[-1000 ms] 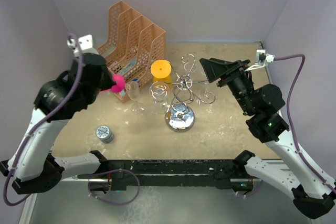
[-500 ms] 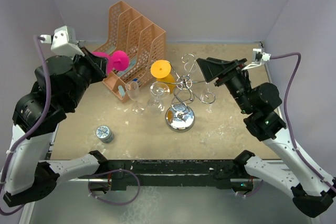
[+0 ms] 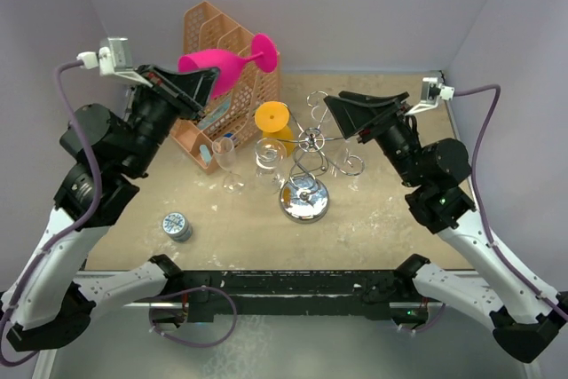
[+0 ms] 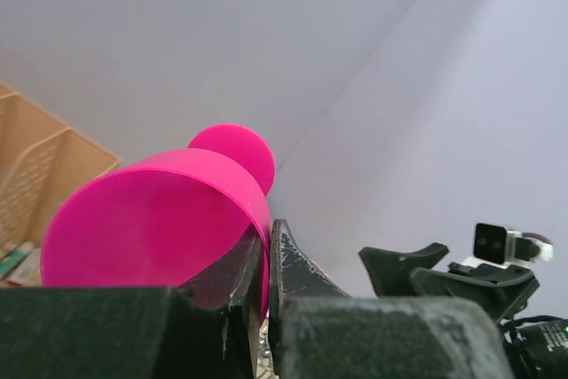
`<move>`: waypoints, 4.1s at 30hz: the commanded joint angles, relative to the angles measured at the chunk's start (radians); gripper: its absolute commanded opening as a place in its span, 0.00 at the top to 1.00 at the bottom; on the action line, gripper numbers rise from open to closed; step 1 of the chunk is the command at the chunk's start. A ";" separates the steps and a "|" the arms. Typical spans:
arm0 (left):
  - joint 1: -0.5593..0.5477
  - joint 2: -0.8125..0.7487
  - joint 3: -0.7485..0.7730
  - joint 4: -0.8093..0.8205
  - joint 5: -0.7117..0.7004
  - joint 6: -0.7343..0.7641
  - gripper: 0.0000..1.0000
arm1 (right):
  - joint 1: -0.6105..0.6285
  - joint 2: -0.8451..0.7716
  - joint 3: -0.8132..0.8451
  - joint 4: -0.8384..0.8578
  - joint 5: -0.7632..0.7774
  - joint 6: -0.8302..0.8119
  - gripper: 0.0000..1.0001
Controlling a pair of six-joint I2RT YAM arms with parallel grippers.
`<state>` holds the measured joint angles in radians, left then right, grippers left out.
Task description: Place the wine glass upside down on the wine glass rack
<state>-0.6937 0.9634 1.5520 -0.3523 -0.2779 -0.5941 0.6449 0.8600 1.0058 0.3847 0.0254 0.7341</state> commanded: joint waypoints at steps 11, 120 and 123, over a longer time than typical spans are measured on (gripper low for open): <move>0.002 0.099 -0.202 0.692 0.287 -0.243 1.00 | -0.002 0.084 0.049 0.168 0.026 0.375 0.29; -0.211 0.450 -0.062 0.853 0.542 -0.581 0.59 | -0.003 -0.284 0.197 -0.536 0.238 -0.849 1.00; -0.220 0.477 -0.048 0.840 0.540 -0.624 0.59 | -0.002 -0.307 0.147 -0.527 0.225 -0.882 1.00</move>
<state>-0.9001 1.4220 1.4456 0.4274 0.2428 -1.1286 0.6449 0.5934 1.1904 -0.1715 0.2451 -0.0834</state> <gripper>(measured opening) 0.409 0.046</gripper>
